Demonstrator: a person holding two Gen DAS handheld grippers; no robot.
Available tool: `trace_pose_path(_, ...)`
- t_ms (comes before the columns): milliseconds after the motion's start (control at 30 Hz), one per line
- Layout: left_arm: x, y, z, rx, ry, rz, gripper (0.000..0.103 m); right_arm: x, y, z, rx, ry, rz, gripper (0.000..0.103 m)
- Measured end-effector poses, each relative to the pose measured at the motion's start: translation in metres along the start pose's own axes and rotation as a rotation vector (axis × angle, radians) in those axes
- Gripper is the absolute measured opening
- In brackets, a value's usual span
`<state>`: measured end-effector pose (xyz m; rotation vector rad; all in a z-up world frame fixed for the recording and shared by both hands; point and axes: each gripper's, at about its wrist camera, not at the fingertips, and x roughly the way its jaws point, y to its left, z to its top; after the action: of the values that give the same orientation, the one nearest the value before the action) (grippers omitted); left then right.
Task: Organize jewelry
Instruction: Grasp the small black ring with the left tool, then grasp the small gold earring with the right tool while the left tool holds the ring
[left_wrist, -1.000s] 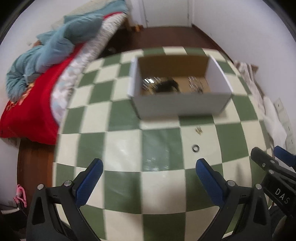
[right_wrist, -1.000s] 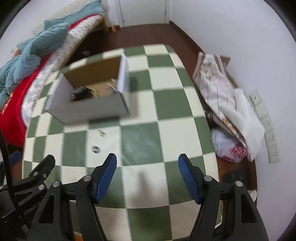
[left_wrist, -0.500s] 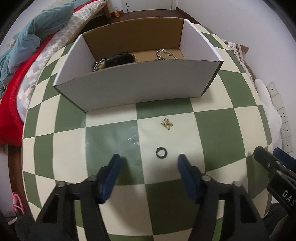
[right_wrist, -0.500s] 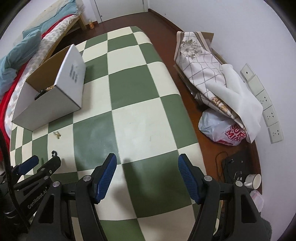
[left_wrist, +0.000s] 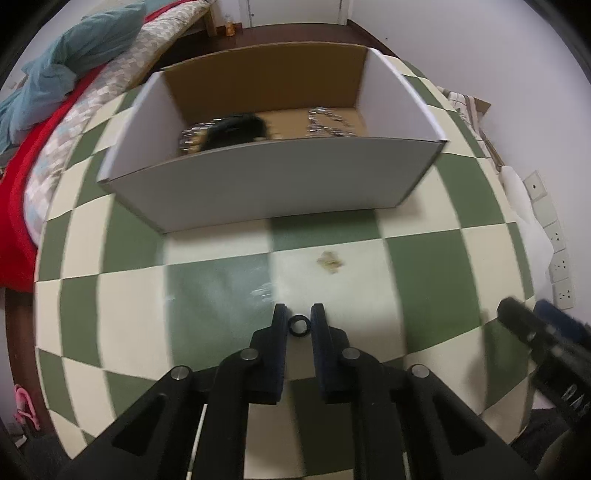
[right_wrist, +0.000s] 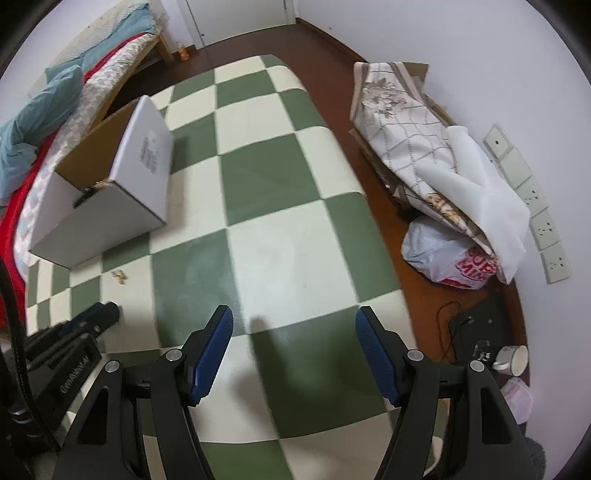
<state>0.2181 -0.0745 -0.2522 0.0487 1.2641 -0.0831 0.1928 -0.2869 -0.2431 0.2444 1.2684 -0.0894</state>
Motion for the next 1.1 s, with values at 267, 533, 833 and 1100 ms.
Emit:
trace_pose_path(267, -0.015, 0.078, -0.015, -0.116, -0.011, 0.091, 0.010, 0.003, 0.078, 0.005, -0.125, -0.004, 0.169, 0.071)
trace_pose_path(533, -0.017, 0.118, -0.027, -0.186, -0.003, 0.113, 0.010, 0.030, 0.154, 0.004, -0.266, 0.002, 0.168, 0.060)
trace_pose_path(833, -0.015, 0.133, -0.029, -0.225, 0.002, 0.090, 0.010, 0.040, 0.176, 0.000, -0.341, -0.014, 0.113, 0.053)
trace_pose_path(1100, -0.015, 0.134, -0.025, -0.237, -0.005, 0.073, 0.010, 0.042, 0.182, 0.001, -0.353, -0.034, 0.086, 0.051)
